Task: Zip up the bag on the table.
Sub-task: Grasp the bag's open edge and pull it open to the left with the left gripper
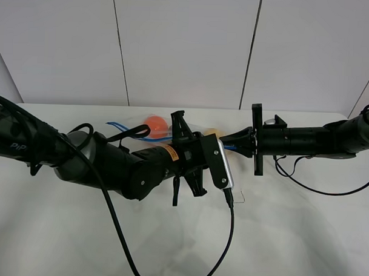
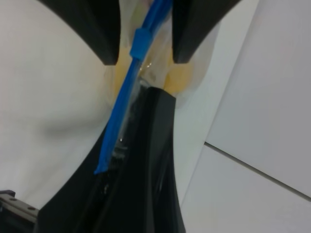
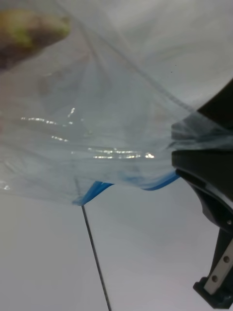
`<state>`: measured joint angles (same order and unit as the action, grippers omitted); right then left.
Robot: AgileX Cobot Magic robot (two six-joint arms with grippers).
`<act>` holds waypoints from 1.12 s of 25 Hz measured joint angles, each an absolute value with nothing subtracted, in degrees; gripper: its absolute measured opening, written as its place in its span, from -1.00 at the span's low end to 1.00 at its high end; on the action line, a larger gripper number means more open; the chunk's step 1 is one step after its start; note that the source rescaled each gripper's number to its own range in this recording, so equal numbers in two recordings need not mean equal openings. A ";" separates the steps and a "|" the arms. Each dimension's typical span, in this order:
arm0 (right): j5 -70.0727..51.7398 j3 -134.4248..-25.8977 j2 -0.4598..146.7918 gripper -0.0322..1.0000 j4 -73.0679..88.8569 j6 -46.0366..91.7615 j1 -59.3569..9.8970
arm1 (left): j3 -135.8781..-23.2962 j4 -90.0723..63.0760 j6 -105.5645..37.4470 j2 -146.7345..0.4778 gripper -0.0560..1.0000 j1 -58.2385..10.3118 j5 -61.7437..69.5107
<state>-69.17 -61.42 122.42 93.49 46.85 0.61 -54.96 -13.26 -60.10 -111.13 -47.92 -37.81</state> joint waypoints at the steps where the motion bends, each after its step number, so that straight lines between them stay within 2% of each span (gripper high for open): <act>1: -69.17 -61.42 122.42 -0.94 93.49 46.85 0.61 | -54.96 -13.21 -60.10 -111.13 -0.34 -47.93 -37.84; 12: -69.17 -61.42 122.42 -0.94 93.65 46.85 0.61 | -54.96 -13.03 -60.10 -111.13 -0.38 -48.05 -39.72; 16: -69.17 -61.42 122.42 -0.94 93.70 46.85 0.61 | -54.96 -12.90 -60.10 -111.13 -0.53 -48.05 -39.72; 21: -69.33 -61.42 122.42 -0.94 93.70 46.85 0.61 | -54.90 -12.31 -60.10 -111.13 -0.84 -48.05 -39.66; 28: -69.40 -61.42 122.42 -0.94 93.64 46.85 0.61 | -54.77 -9.96 -60.14 -111.14 -0.89 -48.05 -39.55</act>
